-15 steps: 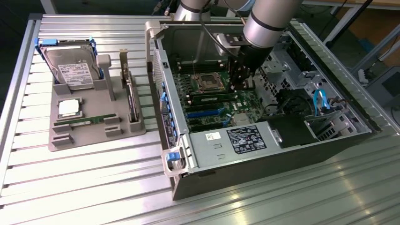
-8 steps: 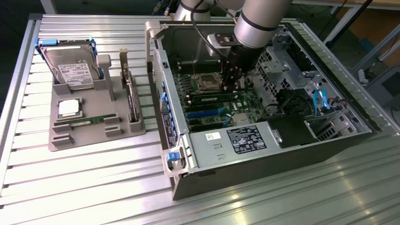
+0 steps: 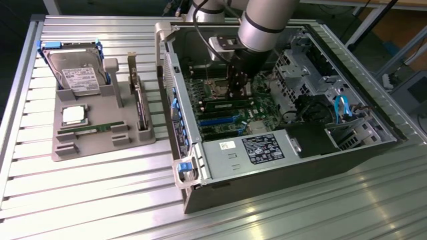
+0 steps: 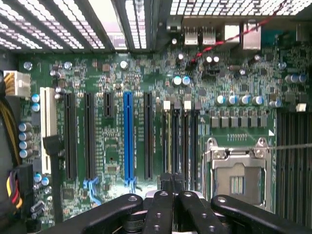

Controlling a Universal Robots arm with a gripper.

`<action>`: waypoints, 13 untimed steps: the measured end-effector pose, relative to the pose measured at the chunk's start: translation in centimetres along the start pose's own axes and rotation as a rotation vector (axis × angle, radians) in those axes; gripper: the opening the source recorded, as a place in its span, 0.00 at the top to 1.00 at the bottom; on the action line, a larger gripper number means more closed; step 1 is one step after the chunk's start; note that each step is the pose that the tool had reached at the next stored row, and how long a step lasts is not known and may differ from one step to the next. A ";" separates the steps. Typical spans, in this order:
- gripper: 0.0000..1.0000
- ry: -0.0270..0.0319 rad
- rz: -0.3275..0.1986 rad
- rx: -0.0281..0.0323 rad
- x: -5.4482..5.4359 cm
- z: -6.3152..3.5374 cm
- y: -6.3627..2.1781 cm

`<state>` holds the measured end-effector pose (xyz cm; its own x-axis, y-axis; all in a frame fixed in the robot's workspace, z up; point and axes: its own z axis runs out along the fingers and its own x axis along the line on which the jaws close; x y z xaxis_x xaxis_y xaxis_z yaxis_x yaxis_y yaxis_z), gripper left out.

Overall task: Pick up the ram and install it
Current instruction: 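Press down the ram until it locks into place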

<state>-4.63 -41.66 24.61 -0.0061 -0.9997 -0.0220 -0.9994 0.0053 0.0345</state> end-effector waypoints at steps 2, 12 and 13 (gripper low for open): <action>0.90 0.0000 0.000 0.0000 0.0 0.01 0.41; 0.90 0.0000 0.000 0.0000 0.0 0.08 2.10; 0.90 0.0000 0.000 0.0000 0.0 0.08 2.11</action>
<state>-6.75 -41.66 24.60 -0.0061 -0.9997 -0.0220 -0.9994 0.0053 0.0345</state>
